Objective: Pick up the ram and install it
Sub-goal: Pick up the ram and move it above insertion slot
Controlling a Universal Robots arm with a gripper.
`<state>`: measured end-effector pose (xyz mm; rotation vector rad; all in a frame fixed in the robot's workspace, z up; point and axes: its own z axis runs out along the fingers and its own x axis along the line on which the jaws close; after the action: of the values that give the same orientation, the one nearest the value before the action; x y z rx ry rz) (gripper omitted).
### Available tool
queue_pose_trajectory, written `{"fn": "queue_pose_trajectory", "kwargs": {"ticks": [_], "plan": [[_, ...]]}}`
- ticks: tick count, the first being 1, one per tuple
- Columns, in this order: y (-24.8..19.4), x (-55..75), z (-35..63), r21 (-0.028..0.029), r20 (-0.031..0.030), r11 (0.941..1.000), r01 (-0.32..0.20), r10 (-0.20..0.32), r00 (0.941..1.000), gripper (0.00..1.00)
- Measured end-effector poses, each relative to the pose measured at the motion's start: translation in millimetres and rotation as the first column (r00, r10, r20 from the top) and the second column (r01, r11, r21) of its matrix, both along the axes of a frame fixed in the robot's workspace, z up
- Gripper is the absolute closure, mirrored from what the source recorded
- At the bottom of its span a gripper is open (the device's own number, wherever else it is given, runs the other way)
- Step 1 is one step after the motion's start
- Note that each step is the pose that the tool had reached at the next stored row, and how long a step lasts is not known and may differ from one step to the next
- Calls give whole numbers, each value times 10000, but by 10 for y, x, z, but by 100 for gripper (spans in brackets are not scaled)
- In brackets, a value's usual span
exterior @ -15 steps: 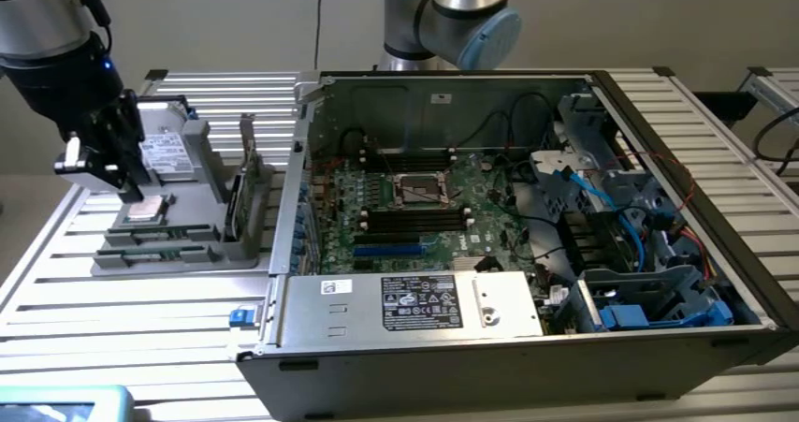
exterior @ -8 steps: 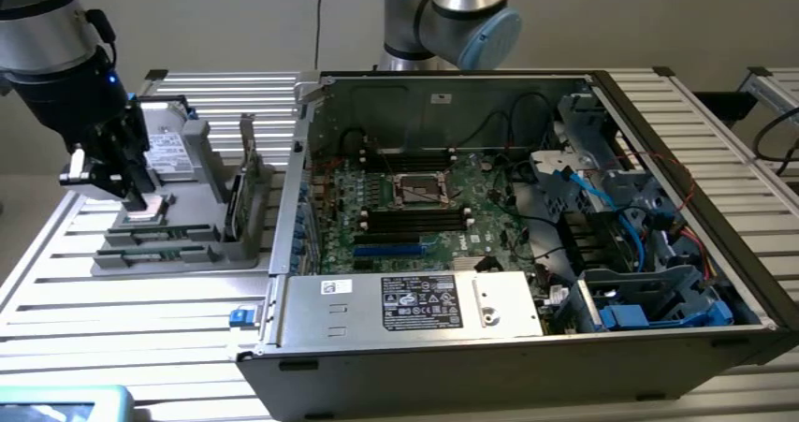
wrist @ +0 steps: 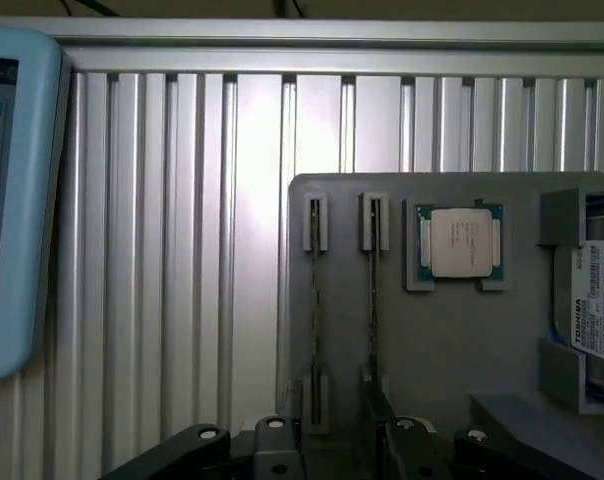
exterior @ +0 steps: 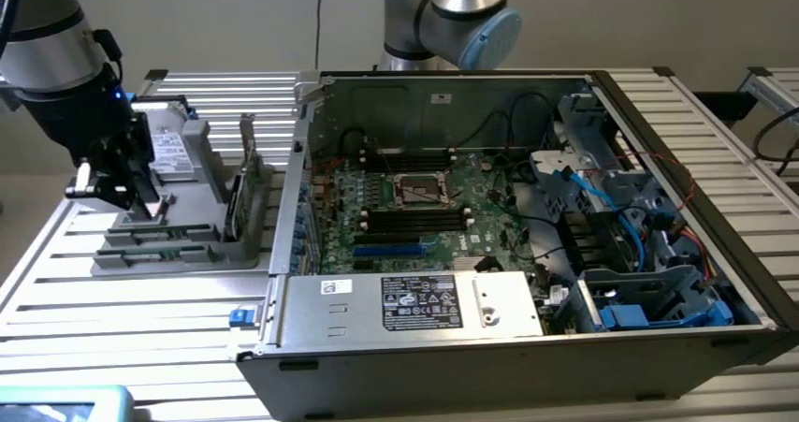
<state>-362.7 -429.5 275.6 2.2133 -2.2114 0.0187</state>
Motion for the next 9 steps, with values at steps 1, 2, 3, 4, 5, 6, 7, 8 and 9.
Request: {"fn": "queue_pose_trajectory", "kwargs": {"ticks": [1, 2, 3, 4, 5, 6, 7, 8, 9], "plan": [[-2, 1, -18, 0, 0, 10000, 7, -7, 10000, 64], [-2, 1, -36, 0, 0, 10000, 15, -15, 10000, 64], [-3, 1, -54, 0, 0, 10000, 23, -23, 10000, 64], [-5, 1, -72, -1, -1, 10000, 31, -31, 10000, 64], [-6, 1, -91, 1, 0, 10000, 40, -40, 10000, 64], [-7, 1, -108, 0, 0, 10000, 51, -51, 10000, 64], [-8, 1, -126, 0, 0, 10000, 62, -62, 10000, 64], [-10, 2, -146, 0, 0, 10000, 70, -70, 10000, 64], [-12, 2, -163, 0, 0, 10000, 78, -78, 10000, 64]]}}
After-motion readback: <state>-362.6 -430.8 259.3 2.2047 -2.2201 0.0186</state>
